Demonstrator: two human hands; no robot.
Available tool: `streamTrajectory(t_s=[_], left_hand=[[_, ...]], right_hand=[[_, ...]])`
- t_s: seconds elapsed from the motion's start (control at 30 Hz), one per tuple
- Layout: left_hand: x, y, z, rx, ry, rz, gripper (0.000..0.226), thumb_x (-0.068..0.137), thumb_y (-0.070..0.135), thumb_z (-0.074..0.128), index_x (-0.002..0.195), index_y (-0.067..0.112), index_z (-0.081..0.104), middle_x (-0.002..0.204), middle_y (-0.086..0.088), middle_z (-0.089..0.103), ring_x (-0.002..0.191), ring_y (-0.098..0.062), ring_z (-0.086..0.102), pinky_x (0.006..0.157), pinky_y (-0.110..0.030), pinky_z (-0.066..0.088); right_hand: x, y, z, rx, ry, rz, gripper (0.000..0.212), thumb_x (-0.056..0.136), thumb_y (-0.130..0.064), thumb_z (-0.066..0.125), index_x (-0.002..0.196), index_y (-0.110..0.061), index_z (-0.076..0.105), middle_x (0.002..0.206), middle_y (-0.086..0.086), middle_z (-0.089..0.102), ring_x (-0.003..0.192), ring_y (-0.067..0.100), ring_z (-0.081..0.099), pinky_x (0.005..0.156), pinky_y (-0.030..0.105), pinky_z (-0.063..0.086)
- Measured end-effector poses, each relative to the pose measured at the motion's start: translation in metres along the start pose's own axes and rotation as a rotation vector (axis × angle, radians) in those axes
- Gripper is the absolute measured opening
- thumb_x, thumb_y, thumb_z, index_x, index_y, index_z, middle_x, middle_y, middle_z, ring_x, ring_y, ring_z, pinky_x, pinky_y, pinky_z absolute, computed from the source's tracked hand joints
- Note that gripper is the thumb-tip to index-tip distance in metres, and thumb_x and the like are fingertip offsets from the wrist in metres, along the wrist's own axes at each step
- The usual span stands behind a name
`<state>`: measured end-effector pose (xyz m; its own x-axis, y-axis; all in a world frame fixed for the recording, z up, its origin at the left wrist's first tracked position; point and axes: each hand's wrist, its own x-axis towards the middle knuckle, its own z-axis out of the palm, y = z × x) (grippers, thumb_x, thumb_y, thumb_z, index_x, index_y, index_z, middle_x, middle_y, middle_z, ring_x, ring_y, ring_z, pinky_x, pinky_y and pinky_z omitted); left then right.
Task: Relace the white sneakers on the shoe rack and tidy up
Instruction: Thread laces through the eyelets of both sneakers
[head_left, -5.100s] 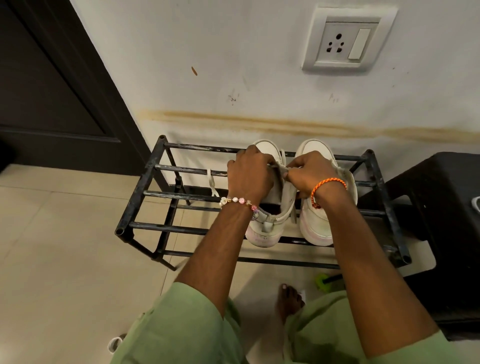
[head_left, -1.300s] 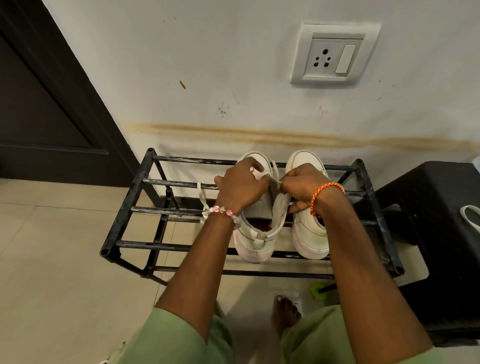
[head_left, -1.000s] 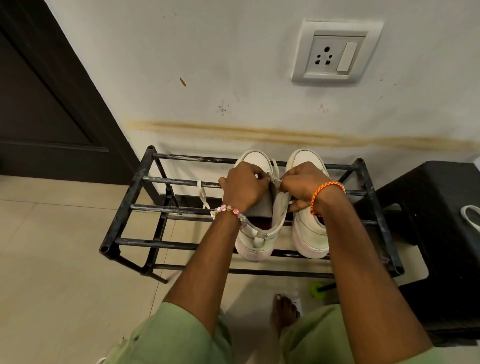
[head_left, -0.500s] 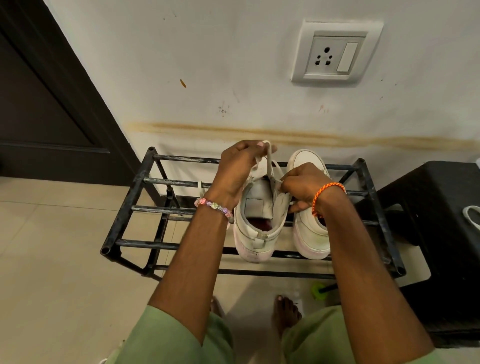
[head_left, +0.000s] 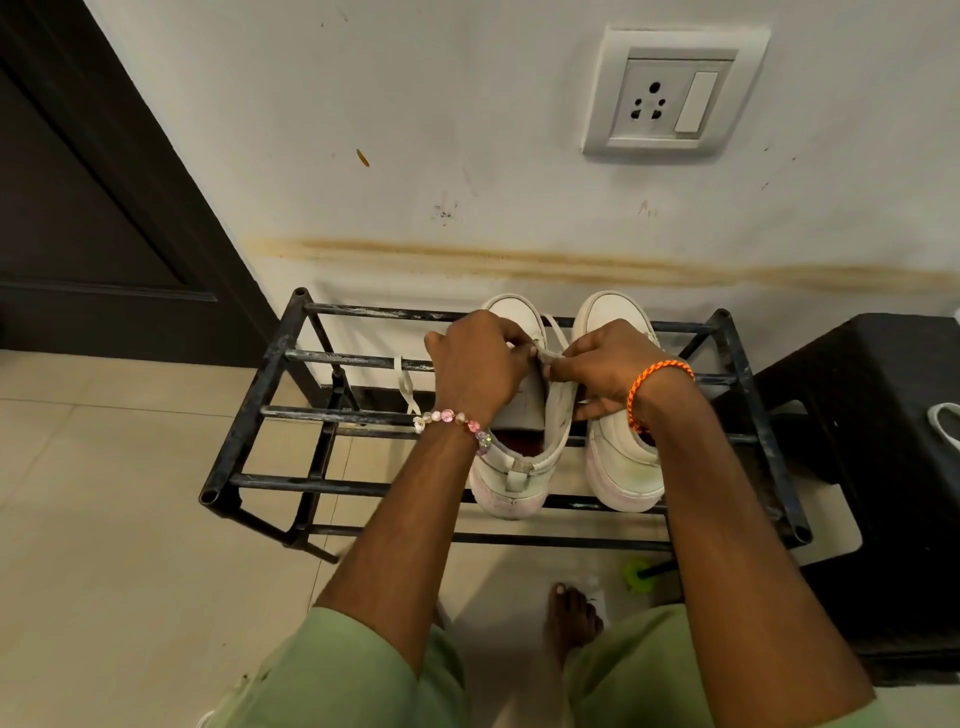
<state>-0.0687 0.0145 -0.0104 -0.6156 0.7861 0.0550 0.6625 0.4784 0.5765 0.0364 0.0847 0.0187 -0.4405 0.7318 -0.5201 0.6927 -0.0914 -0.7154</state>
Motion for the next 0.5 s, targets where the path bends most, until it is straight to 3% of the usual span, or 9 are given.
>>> streamTrajectory(t_s=[0.07,0.17,0.27,0.33,0.4,0.5], left_hand=[[0.002,-0.001,-0.001,-0.082,-0.017,-0.030,0.015,0.087,0.034,0.064,0.095,0.027,0.075,0.091,0.007,0.063,0.101,-0.017,0.055,0.082,-0.032,0.026],[0.008,-0.004,-0.006,-0.371,-0.037,-0.157,0.004,0.082,0.027,0.071,0.080,0.024,0.074,0.083,0.008,0.066,0.093,-0.016,0.061,0.089,-0.035,0.044],[0.011,-0.002,-0.024,-0.838,-0.088,-0.293,0.010,0.084,0.011,0.069,0.092,0.007,0.072,0.078,0.005,0.065,0.074,-0.003,0.058,0.063,-0.012,0.048],[0.013,-0.002,-0.034,-0.999,-0.107,-0.342,0.012,0.084,0.010,0.068,0.096,0.005,0.071,0.077,0.007,0.065,0.069,0.003,0.057,0.051,-0.008,0.044],[0.015,-0.005,-0.039,-1.096,-0.067,-0.349,0.003,0.085,0.009,0.067,0.085,0.011,0.069,0.076,0.008,0.066,0.064,0.005,0.061,0.050,-0.007,0.044],[0.017,-0.010,-0.037,-1.168,-0.015,-0.387,0.018,0.093,0.005,0.055,0.078,0.012,0.061,0.082,0.004,0.069,0.075,-0.005,0.063,0.062,-0.013,0.048]], right_hand=[[-0.002,-0.001,-0.001,-0.019,-0.004,0.009,0.011,0.084,-0.009,0.068,0.075,-0.009,0.062,0.075,0.011,0.063,0.064,0.025,0.065,0.064,0.041,0.059],[-0.004,-0.002,-0.003,0.002,-0.009,0.026,0.011,0.085,-0.008,0.067,0.075,-0.008,0.061,0.072,0.010,0.059,0.059,0.021,0.061,0.052,0.035,0.058],[-0.005,-0.002,-0.001,-0.010,0.012,0.015,0.009,0.085,-0.010,0.068,0.079,-0.005,0.063,0.071,0.008,0.058,0.059,0.021,0.060,0.057,0.039,0.059],[-0.004,0.000,0.002,-0.052,0.035,0.004,0.014,0.085,-0.015,0.068,0.087,-0.001,0.066,0.068,0.009,0.059,0.058,0.023,0.061,0.067,0.045,0.059],[-0.001,0.001,0.004,-0.085,0.047,0.003,0.019,0.086,-0.018,0.067,0.090,0.000,0.067,0.062,0.009,0.059,0.054,0.024,0.061,0.069,0.044,0.059],[0.000,0.001,0.005,-0.103,0.041,0.006,0.018,0.085,-0.018,0.067,0.090,0.000,0.068,0.061,0.008,0.060,0.050,0.021,0.061,0.064,0.039,0.060]])
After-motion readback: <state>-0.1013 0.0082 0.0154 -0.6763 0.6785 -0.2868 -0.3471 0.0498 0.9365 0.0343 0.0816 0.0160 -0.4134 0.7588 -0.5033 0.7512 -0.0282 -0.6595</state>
